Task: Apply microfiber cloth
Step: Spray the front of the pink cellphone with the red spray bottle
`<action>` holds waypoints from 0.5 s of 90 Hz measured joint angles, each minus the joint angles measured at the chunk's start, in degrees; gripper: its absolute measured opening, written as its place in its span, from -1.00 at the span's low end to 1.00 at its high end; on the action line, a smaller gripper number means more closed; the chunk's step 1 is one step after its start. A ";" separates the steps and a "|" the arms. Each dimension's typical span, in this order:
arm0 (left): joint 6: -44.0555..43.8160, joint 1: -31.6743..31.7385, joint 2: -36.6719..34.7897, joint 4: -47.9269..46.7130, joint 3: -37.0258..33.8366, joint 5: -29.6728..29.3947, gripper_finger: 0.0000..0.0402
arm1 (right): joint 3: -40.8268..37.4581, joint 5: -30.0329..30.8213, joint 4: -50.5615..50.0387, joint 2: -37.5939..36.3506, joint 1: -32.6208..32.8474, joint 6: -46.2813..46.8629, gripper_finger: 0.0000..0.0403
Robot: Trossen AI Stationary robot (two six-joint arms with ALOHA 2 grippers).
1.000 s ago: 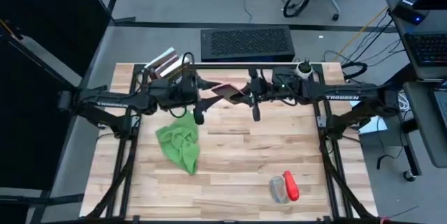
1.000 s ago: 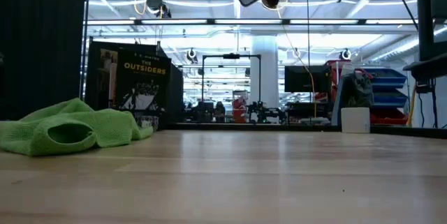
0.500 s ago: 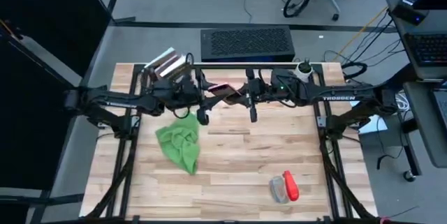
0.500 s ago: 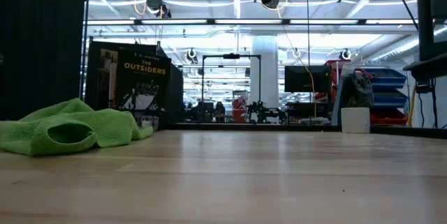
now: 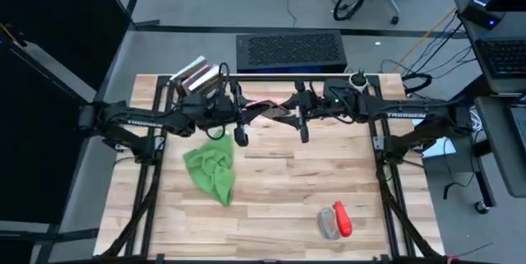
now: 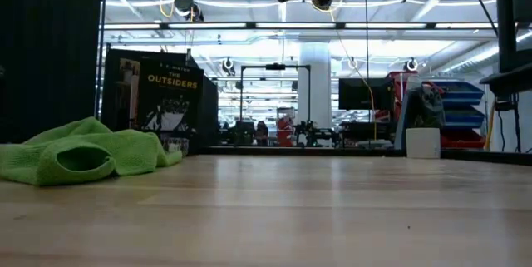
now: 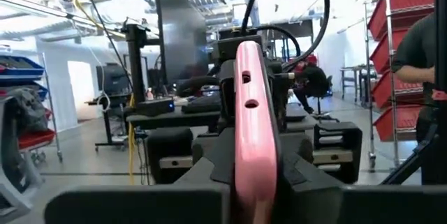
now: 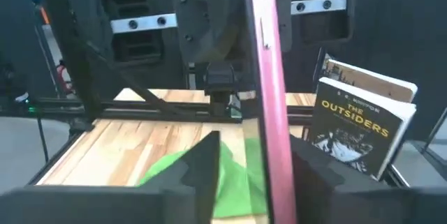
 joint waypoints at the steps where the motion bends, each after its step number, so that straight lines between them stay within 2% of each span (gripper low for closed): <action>1: -0.01 0.06 0.00 0.00 0.00 0.00 -0.95 | 0.00 0.03 -0.50 -0.42 0.00 -0.05 -0.15; 12: 0.10 0.31 -0.03 -1.08 0.00 -0.05 -0.95 | 0.00 1.33 -9.72 -6.63 0.16 -0.11 0.15; 23: 0.11 0.46 -0.07 -2.08 0.00 -0.32 -0.95 | 0.11 4.97 -23.65 -14.23 1.73 2.62 0.37; 32: 0.07 0.33 -0.09 -4.01 0.00 0.10 -0.95 | 0.11 6.92 -33.98 -19.43 4.15 9.43 0.44; 45: 0.03 0.22 -0.09 -7.83 0.00 0.74 -0.95 | 0.11 7.13 -44.08 -23.09 9.57 20.86 0.43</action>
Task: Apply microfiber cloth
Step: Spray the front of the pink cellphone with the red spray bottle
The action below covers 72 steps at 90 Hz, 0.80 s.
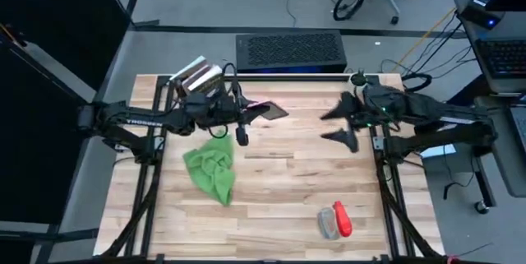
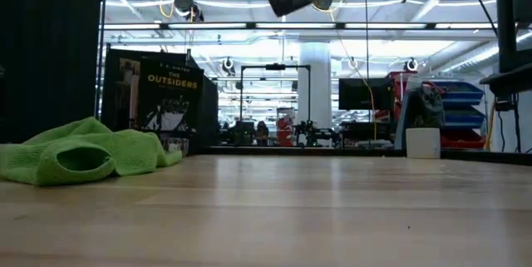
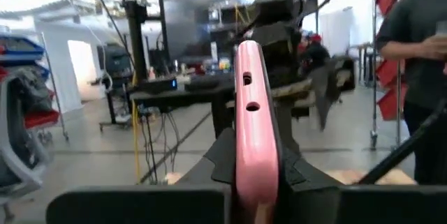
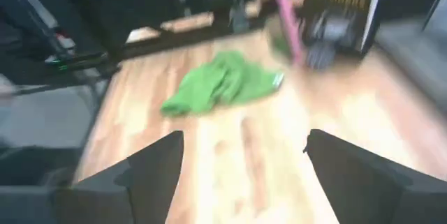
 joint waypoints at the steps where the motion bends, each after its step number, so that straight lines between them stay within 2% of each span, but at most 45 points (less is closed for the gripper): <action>1: 0.00 -0.07 0.00 -0.36 0.00 0.03 -0.95 | 0.00 0.01 -0.63 -0.08 0.50 0.75 0.42; 27: -0.41 -1.39 0.00 -8.84 0.00 0.59 -0.95 | -0.02 0.89 -13.53 -0.12 14.22 20.94 0.36; 57: -0.44 -2.21 0.00 -10.03 0.00 0.61 -0.95 | -0.02 16.65 -17.60 2.05 38.05 40.97 0.36; 72: -0.46 -2.21 0.00 -10.39 0.00 0.61 -0.96 | -0.02 19.31 -17.54 7.79 47.98 49.08 0.36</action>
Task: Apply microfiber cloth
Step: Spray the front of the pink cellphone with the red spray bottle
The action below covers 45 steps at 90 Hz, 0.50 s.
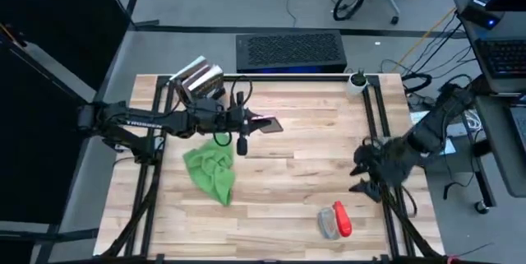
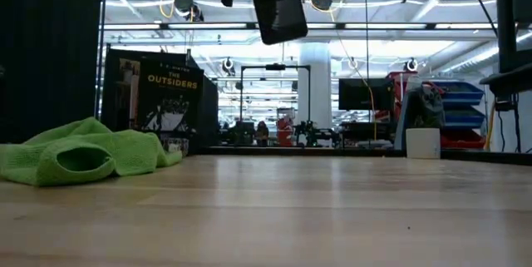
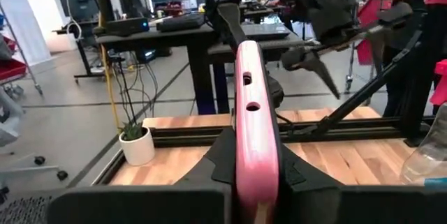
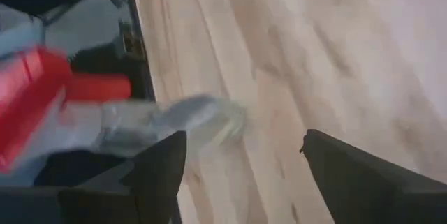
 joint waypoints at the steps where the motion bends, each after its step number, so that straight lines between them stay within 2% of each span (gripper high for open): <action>1: 0.00 -0.01 0.00 0.01 0.00 0.00 -0.96 | 0.00 0.07 0.02 0.48 0.55 0.49 0.36; 20: 0.02 0.01 0.00 -0.01 0.00 0.00 -0.96 | -0.02 0.54 2.61 9.83 8.70 8.59 0.36; 45: 0.04 -0.01 0.00 0.02 0.00 1.10 -0.96 | -0.02 1.50 14.17 24.22 14.85 16.84 0.36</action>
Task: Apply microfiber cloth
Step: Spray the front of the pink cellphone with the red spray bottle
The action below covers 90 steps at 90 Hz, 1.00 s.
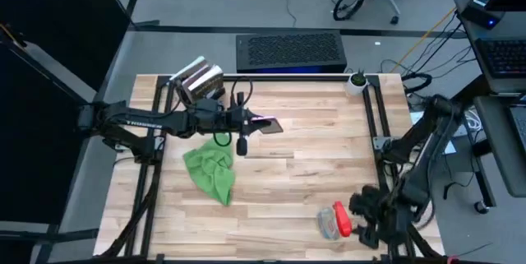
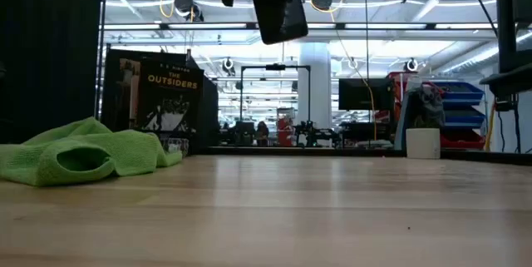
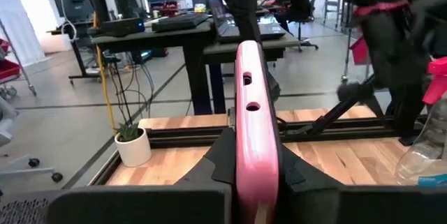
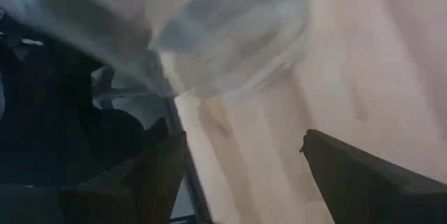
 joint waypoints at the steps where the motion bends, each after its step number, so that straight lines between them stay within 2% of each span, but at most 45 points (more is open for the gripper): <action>1: 0.00 -0.01 0.00 0.00 0.00 0.02 -0.96 | -0.01 0.21 0.46 0.53 0.14 0.45 0.36; 22: 0.02 0.01 0.00 0.01 0.00 0.08 -0.96 | -0.07 1.51 11.83 11.13 0.63 7.95 0.36; 35: 0.02 0.01 0.00 0.02 0.00 0.08 -0.96 | -0.09 1.68 13.58 15.36 -0.47 10.90 0.36; 49: 0.03 0.01 0.00 0.02 0.00 0.08 -0.96 | -0.09 7.13 12.67 16.11 -0.78 13.14 0.36; 67: 0.04 0.01 0.00 0.04 0.00 0.07 -0.96 | -0.09 8.31 9.51 15.49 -0.80 14.60 0.36; 90: 0.04 0.01 0.00 0.04 0.00 0.06 -0.94 | -0.09 15.63 2.88 15.49 -0.95 15.57 0.36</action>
